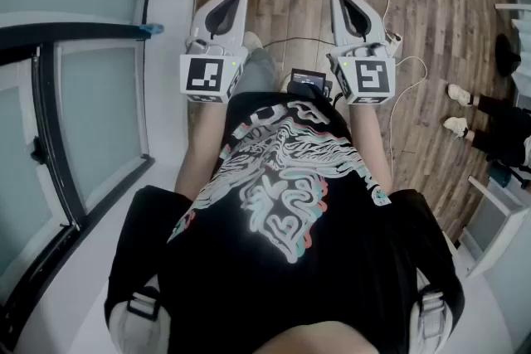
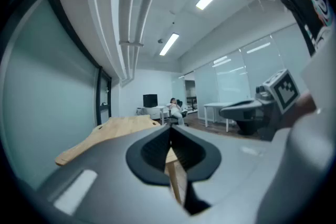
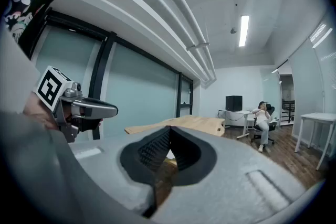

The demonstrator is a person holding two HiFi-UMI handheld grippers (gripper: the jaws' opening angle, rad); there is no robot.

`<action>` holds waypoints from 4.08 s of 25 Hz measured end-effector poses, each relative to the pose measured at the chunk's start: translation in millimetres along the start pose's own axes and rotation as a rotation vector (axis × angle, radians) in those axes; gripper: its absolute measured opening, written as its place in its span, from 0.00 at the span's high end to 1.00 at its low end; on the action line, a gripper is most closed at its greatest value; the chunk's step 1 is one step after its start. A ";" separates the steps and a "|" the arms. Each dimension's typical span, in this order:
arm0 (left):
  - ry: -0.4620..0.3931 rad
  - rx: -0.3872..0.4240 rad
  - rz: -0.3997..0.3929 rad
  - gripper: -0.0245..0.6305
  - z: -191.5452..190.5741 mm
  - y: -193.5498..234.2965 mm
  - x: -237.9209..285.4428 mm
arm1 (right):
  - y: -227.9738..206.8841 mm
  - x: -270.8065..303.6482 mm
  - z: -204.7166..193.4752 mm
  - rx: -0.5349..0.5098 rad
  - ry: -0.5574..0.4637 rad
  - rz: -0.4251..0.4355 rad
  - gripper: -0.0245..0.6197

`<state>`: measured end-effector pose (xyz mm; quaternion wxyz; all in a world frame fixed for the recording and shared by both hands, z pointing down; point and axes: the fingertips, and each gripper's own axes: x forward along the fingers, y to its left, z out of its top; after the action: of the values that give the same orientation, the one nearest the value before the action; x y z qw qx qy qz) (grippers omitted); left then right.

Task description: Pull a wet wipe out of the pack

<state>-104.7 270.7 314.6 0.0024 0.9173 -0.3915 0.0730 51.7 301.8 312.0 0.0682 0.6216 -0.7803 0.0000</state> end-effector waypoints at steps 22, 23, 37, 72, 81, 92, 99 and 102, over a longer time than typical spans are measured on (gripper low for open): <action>-0.038 0.038 0.010 0.97 -0.8 -4.3 -16.3 | 11.5 -22.5 7.0 0.076 -0.075 0.094 0.96; -0.038 0.040 0.009 0.97 0.9 -6.0 -15.8 | 10.9 -24.1 7.3 0.087 -0.081 0.110 0.96; -0.036 0.035 0.009 0.97 0.3 18.0 47.6 | -18.2 18.0 1.1 0.073 -0.070 0.140 0.96; 0.092 0.036 -0.115 0.97 -20.6 214.5 283.1 | -71.7 323.6 -5.4 0.038 0.114 0.104 0.96; 0.128 0.032 -0.171 0.97 -41.2 226.4 304.6 | -65.3 350.4 -13.8 0.003 0.133 0.104 0.96; 0.176 0.013 -0.174 0.97 -60.5 216.7 306.2 | -49.8 345.9 -30.0 0.008 0.174 0.161 0.96; 0.219 0.008 -0.137 0.97 -66.5 208.5 311.1 | -57.2 347.9 -40.1 0.024 0.186 0.221 0.96; 0.233 0.008 -0.128 0.97 -68.5 205.6 313.7 | -57.7 352.5 -43.2 0.024 0.194 0.254 0.96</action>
<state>-47.3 -92.9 414.2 0.0489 0.9257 -0.3291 0.1800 35.5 -49.6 387.4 0.1354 0.5160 -0.8422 0.0781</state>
